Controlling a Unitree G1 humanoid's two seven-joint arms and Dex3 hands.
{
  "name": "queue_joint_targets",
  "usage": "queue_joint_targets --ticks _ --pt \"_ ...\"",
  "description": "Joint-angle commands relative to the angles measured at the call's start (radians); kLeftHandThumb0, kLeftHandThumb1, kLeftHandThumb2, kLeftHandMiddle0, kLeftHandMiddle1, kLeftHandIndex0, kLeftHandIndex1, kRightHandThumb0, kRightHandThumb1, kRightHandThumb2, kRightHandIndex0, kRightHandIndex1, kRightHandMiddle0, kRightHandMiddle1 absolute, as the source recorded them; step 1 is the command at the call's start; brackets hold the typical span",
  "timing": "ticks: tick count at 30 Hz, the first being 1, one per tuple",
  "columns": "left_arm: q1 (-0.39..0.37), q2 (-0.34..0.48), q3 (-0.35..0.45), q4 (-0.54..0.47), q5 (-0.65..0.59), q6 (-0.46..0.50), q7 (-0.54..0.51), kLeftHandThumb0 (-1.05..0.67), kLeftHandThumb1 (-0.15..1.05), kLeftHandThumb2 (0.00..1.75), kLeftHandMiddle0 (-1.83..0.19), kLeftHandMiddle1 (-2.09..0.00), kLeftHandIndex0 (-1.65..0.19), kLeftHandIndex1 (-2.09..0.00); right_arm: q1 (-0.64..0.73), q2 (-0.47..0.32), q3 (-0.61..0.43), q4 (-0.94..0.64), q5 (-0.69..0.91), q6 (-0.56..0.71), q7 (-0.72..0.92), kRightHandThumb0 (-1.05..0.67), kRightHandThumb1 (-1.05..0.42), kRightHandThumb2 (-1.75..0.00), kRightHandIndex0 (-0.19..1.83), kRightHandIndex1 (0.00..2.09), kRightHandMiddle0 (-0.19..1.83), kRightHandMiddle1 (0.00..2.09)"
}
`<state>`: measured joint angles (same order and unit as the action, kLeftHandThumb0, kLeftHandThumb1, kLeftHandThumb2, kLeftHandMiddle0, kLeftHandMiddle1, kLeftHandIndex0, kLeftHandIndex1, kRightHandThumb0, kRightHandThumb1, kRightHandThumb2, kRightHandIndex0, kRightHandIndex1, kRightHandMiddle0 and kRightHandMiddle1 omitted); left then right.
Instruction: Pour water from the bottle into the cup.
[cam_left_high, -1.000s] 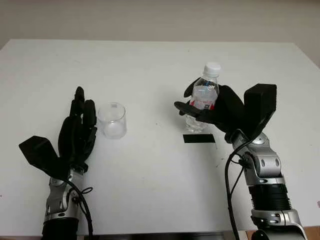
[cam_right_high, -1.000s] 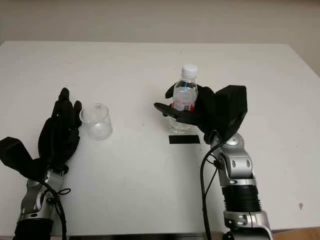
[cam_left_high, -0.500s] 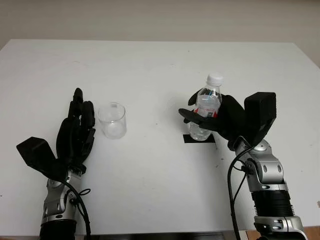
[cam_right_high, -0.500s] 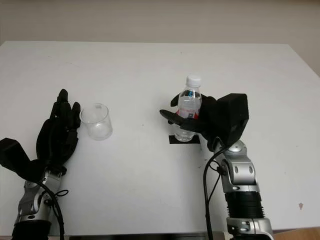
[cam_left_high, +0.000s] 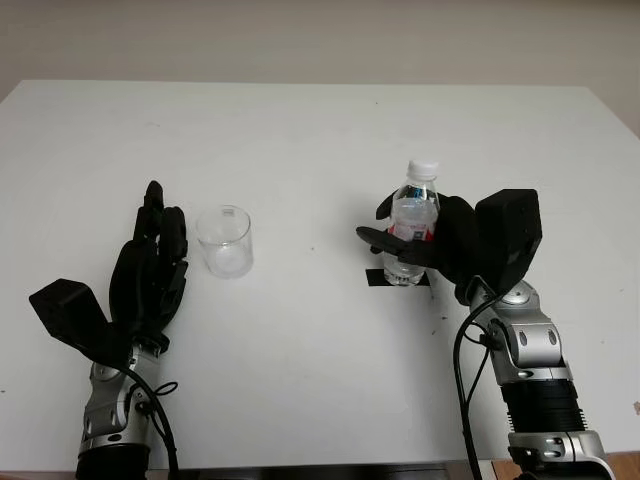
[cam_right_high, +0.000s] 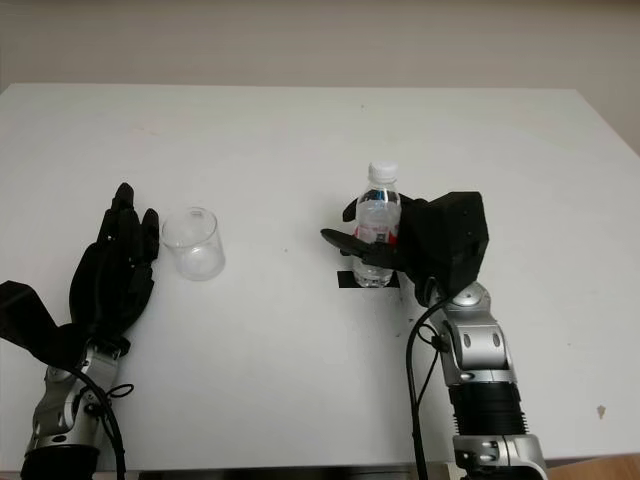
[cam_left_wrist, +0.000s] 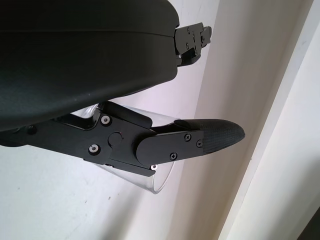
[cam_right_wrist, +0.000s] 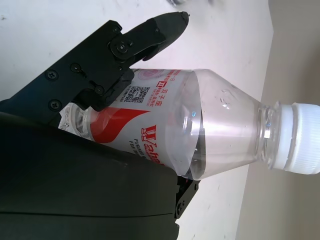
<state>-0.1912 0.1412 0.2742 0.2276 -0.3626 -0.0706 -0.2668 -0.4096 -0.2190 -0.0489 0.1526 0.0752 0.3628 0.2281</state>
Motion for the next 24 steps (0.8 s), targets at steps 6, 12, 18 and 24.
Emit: queue_joint_targets --ticks 6,12,18,24 --pt "0.007 0.014 0.011 -0.016 -0.007 0.002 -0.010 -0.72 1.05 0.49 0.17 -0.06 0.16 -0.05 0.002 -0.005 -0.006 0.037 0.023 -0.054 0.048 -0.24 -1.04 -0.13 1.50 2.09 1.20 2.09" --pt "0.002 0.021 0.013 -0.017 -0.003 0.011 -0.006 -0.73 1.05 0.49 0.16 -0.06 0.16 -0.06 0.012 -0.010 -0.002 0.041 0.013 -0.062 0.063 -0.43 -0.96 -0.05 0.49 2.09 0.31 2.09" --pt "-0.004 0.029 0.019 -0.017 -0.014 0.024 -0.013 -0.73 1.05 0.48 0.16 -0.06 0.16 -0.06 0.035 -0.011 -0.002 0.034 0.001 -0.073 0.060 -0.50 -0.92 -0.05 0.07 2.09 0.04 2.09" --pt "-0.005 0.038 0.022 -0.018 -0.021 0.031 -0.020 -0.72 1.05 0.48 0.16 -0.05 0.16 -0.05 0.081 -0.041 0.016 -0.030 -0.013 -0.067 0.090 -0.63 -0.88 -0.05 -0.19 1.38 -0.19 1.53"
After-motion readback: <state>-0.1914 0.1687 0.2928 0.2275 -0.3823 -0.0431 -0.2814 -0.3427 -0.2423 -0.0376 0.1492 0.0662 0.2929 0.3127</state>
